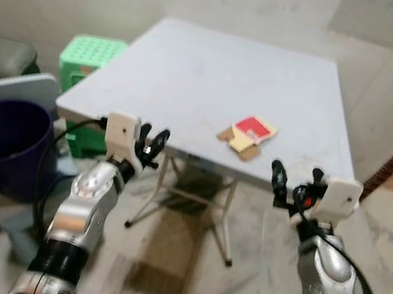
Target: Picking trash to rubbish bin
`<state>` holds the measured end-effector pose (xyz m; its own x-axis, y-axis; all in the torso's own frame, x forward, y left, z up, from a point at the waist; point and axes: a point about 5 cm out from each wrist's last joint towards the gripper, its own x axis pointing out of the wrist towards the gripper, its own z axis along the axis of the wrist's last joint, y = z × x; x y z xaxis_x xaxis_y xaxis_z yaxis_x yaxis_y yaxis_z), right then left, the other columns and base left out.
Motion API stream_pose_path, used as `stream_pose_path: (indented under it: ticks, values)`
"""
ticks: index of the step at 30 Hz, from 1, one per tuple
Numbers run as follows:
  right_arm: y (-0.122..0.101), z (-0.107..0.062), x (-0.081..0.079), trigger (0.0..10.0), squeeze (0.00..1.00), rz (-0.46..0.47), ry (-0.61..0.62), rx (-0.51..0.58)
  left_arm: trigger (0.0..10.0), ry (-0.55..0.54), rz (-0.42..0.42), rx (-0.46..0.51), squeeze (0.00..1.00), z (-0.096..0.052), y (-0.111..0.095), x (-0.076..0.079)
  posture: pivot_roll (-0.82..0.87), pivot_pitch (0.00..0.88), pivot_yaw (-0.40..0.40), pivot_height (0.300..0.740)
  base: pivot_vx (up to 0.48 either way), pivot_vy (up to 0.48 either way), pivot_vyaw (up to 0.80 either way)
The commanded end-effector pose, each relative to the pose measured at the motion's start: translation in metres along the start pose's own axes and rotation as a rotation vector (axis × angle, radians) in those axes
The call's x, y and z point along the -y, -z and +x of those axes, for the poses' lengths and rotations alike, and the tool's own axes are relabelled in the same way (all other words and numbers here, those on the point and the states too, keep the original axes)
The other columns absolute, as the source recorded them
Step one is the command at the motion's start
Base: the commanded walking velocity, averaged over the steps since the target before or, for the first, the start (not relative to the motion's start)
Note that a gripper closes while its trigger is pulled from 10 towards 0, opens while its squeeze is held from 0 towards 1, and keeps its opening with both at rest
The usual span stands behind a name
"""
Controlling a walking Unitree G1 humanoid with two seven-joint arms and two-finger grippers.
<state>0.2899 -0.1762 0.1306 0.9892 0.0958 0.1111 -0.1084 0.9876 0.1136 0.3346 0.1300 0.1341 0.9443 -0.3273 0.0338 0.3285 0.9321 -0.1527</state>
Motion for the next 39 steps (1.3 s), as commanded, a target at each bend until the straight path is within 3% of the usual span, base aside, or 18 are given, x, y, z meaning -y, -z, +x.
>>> stream_pose_path:
  ticks: [1, 11, 20, 39]
  values:
    - [-0.0054, 0.0007, -0.0005, 10.0, 0.00, -0.008, -0.012, 0.018, 10.0, 0.005, 0.007, -0.003, 0.00, 0.0013, -0.0019, -0.0001, -0.07, 0.067, -0.039, 0.740, 0.000, 0.000, 0.00]
    - [-0.0057, -0.0001, -0.0013, 10.0, 0.00, -0.010, -0.026, 0.012, 10.0, 0.001, -0.011, 0.001, 0.00, 0.0006, -0.0028, -0.0001, -0.07, 0.068, -0.039, 0.740, 0.000, 0.000, 0.00]
    - [-0.0051, -0.0003, -0.0014, 10.0, 0.00, -0.011, -0.035, 0.006, 10.0, 0.021, 0.020, 0.021, 0.00, -0.0007, -0.0047, 0.0034, -0.07, 0.074, -0.040, 0.740, 0.000, 0.000, 0.00]
    - [-0.0034, 0.0025, -0.0030, 10.0, 0.00, -0.078, -0.065, -0.026, 10.0, 0.052, 0.013, 0.000, 0.00, -0.0010, -0.0057, 0.0037, -0.06, 0.087, -0.037, 0.740, 0.000, 0.000, 0.00]
